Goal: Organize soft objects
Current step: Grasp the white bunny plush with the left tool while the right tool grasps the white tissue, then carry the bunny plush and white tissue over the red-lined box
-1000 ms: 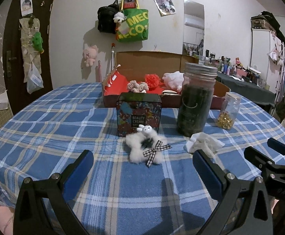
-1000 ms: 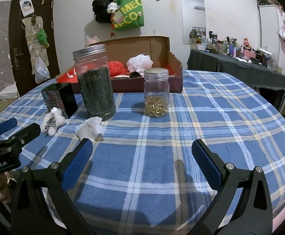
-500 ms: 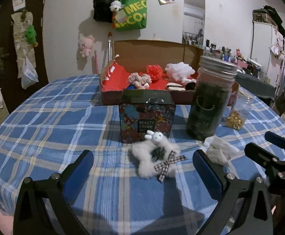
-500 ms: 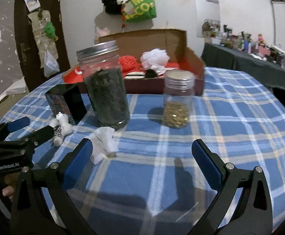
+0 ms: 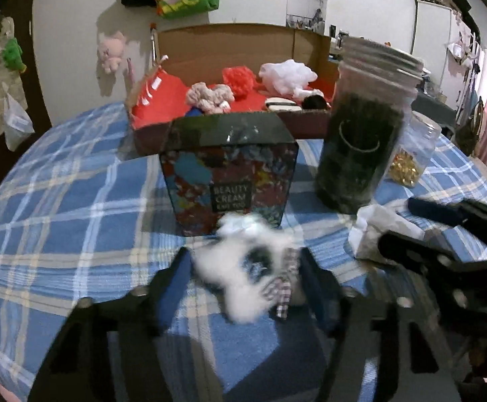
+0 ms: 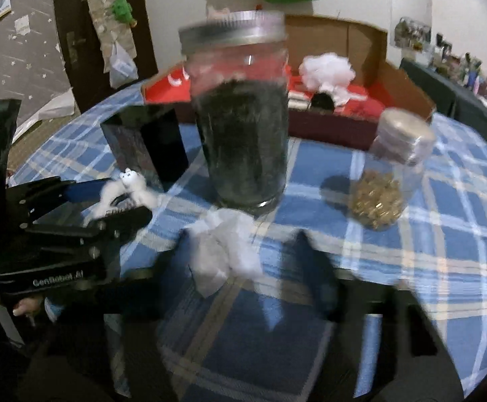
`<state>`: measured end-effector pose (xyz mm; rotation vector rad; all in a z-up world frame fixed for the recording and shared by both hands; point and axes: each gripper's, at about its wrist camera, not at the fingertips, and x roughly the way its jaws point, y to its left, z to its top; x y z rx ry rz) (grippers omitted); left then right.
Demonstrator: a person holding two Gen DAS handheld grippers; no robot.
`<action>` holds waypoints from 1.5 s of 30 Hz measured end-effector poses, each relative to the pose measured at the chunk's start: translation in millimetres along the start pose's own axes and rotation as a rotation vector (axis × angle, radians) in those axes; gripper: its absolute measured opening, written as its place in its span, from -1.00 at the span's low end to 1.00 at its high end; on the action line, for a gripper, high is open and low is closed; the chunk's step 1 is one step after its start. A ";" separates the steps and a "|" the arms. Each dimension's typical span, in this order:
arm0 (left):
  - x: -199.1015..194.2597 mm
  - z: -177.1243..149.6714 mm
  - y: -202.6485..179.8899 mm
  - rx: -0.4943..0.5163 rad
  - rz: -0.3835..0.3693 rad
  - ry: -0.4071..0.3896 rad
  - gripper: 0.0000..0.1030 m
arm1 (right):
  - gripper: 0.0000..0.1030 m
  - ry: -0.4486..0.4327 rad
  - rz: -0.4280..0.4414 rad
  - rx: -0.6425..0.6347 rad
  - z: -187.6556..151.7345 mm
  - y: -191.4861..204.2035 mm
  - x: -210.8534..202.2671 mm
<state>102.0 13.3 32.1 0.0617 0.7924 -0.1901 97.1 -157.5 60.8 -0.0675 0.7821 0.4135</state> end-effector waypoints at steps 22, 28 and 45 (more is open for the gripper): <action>-37.4 4.6 -23.3 0.029 -0.058 -0.103 0.08 | -0.71 -0.107 0.056 0.075 -12.8 -17.3 -46.4; -39.3 5.8 -22.6 0.028 -0.050 -0.108 0.08 | -0.71 -0.113 0.053 0.099 -12.9 -23.4 -46.7; -64.5 26.8 -1.0 0.047 -0.020 -0.167 0.08 | -0.71 -0.184 -0.016 0.149 0.4 -54.9 -73.0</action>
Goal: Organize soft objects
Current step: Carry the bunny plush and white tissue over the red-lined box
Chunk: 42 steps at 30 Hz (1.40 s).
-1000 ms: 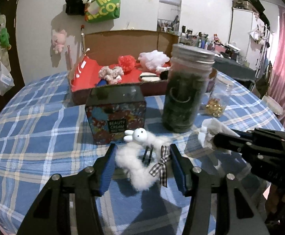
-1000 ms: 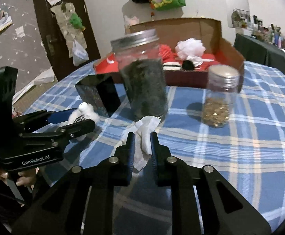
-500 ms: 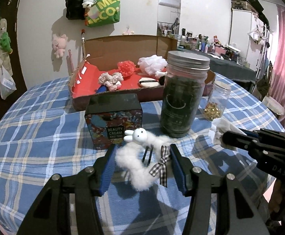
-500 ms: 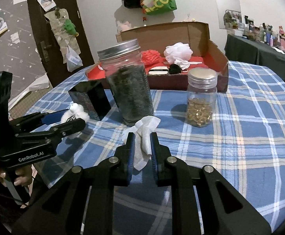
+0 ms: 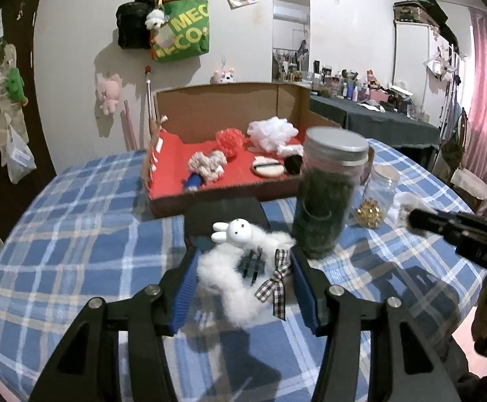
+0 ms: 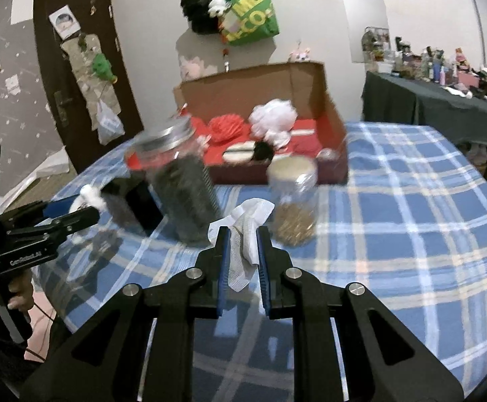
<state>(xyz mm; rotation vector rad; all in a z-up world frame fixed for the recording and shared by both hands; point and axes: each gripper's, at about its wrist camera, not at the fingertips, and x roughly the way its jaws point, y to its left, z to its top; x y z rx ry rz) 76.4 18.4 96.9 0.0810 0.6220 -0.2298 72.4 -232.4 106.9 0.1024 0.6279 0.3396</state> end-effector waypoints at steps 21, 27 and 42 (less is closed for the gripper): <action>47.3 63.6 29.8 -0.004 -0.088 0.076 0.08 | -0.71 -0.014 -0.001 0.006 67.6 -35.3 19.5; 64.2 78.9 32.0 0.029 -0.108 0.124 0.08 | -0.71 0.055 0.044 -0.007 82.4 -42.5 40.3; 135.2 119.7 26.0 0.116 -0.176 0.298 0.08 | -0.71 0.294 0.180 -0.032 132.6 -58.7 118.5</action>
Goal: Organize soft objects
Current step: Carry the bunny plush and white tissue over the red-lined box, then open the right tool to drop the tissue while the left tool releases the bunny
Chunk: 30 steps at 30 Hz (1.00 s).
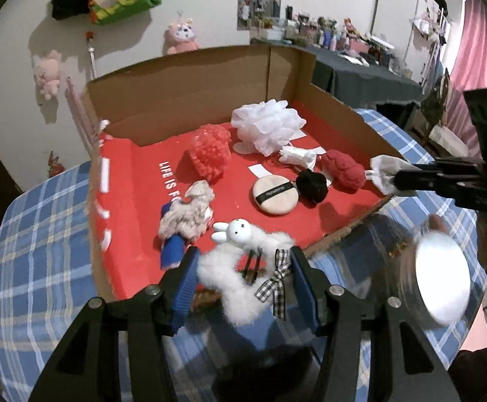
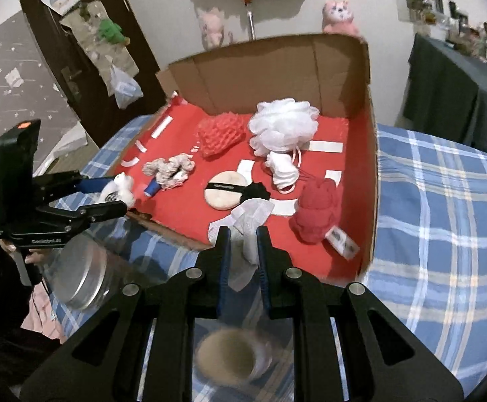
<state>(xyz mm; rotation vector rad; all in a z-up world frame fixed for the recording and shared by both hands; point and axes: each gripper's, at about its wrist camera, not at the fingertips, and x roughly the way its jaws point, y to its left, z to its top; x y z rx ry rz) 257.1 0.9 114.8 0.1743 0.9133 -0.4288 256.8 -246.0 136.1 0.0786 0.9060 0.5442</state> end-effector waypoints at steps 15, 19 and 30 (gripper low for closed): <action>64.9 34.2 -1.2 0.064 0.017 0.186 0.08 | -0.71 0.245 -0.001 0.002 26.0 -20.0 63.7; 71.8 34.2 -1.9 0.073 0.022 0.209 0.09 | -0.71 0.262 -0.004 -0.009 26.0 -17.2 69.8; 85.9 37.3 1.1 0.072 0.032 0.258 0.09 | -0.70 0.300 -0.054 -0.053 29.0 -5.0 87.1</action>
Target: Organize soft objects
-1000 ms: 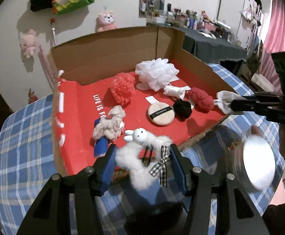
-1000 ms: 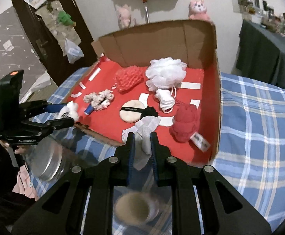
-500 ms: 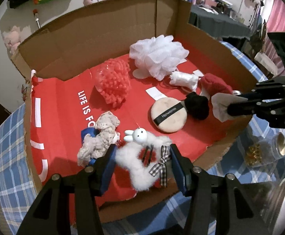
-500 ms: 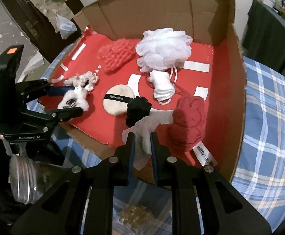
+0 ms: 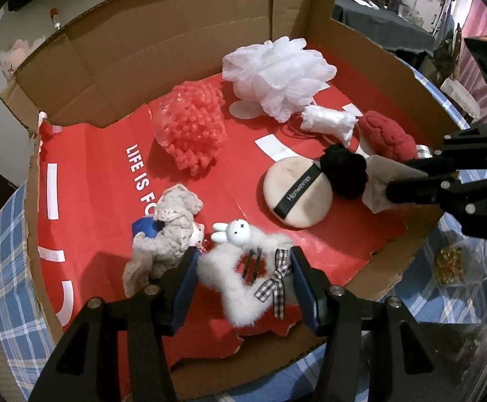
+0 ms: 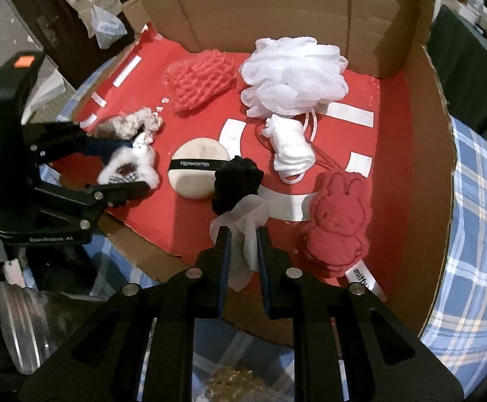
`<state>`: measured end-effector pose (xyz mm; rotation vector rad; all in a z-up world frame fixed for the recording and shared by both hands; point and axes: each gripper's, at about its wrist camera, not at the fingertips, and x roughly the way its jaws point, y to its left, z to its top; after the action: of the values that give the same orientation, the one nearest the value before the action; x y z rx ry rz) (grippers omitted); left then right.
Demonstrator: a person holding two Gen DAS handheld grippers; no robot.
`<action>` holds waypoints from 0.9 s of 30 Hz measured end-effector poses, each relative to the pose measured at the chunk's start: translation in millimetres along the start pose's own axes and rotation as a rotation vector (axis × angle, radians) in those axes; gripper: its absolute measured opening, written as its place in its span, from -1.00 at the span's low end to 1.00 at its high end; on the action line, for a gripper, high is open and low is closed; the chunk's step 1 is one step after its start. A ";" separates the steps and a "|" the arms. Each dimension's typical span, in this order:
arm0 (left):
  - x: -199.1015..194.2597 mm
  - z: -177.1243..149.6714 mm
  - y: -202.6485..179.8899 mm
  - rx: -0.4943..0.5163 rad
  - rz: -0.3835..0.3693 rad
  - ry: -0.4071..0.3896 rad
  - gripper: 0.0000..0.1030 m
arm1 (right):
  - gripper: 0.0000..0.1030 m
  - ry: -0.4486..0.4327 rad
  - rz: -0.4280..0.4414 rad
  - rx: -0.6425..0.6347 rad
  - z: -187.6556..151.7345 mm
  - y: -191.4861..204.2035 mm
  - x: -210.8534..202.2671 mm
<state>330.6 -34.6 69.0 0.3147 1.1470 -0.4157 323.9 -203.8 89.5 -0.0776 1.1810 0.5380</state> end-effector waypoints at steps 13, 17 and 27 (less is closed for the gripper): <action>8.3 5.3 2.1 -0.011 -0.012 0.012 0.23 | -0.12 0.038 -0.077 -0.089 2.3 9.6 3.4; 6.0 5.6 3.4 -0.011 -0.009 -0.003 0.27 | 0.36 -0.009 -0.084 -0.103 4.5 13.6 -6.2; -32.0 -2.6 13.0 -0.118 0.024 -0.096 0.74 | 0.36 -0.071 -0.110 -0.023 6.1 13.0 -33.9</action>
<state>323.5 -17.0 97.9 0.2031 1.0684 -0.3369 314.3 -202.6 125.0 -0.1408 1.0948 0.4542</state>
